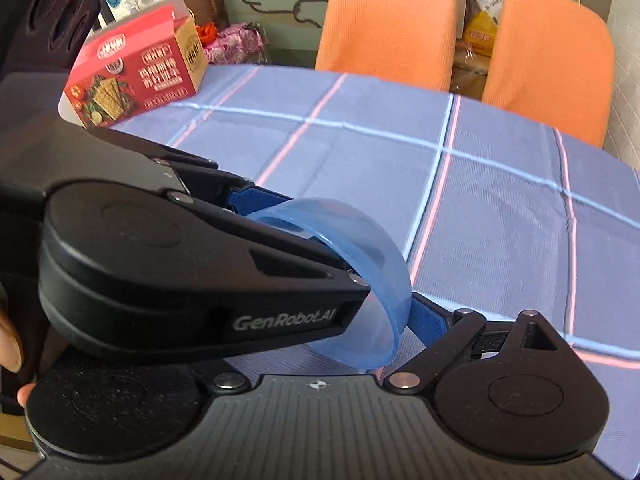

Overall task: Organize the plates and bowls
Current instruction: 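Carry the blue bowl into the white bowl and open the left gripper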

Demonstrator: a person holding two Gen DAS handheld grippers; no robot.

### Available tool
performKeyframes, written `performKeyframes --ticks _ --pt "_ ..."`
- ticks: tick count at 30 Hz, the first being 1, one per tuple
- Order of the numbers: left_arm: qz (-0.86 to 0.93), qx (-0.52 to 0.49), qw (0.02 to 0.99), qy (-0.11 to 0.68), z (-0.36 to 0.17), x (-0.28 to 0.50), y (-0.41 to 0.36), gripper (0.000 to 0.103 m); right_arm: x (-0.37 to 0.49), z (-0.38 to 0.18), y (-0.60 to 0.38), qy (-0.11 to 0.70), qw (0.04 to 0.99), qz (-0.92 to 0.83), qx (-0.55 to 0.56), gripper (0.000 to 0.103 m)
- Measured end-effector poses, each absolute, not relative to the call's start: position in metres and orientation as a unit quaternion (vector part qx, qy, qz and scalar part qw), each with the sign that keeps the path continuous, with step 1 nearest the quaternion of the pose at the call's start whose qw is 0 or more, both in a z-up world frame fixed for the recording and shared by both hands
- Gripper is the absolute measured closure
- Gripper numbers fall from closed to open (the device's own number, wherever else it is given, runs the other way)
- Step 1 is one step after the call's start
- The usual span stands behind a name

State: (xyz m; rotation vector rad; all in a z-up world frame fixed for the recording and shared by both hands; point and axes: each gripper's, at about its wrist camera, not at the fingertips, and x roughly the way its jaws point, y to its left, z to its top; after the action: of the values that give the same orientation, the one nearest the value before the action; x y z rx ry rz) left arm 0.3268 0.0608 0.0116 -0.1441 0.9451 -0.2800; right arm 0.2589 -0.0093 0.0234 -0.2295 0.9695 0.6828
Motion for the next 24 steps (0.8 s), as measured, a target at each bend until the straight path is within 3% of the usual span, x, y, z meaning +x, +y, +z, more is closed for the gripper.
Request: performKeyframes --ticks 6,10,24 --pt "-0.115 -0.071 0.876 0.463 -0.007 0.342 0.075 0.065 0.274 0.007 -0.004 0.463 0.811 0.334 -0.130 0.021" --pt "-0.107 -0.074 0.881 0.454 -0.011 0.341 0.088 0.042 0.277 0.004 -0.010 0.457 0.806 0.343 -0.152 0.022" --pt "-0.134 -0.074 0.874 0.462 -0.026 0.346 0.084 0.042 0.275 -0.007 -0.020 0.423 0.812 0.349 -0.199 0.022"
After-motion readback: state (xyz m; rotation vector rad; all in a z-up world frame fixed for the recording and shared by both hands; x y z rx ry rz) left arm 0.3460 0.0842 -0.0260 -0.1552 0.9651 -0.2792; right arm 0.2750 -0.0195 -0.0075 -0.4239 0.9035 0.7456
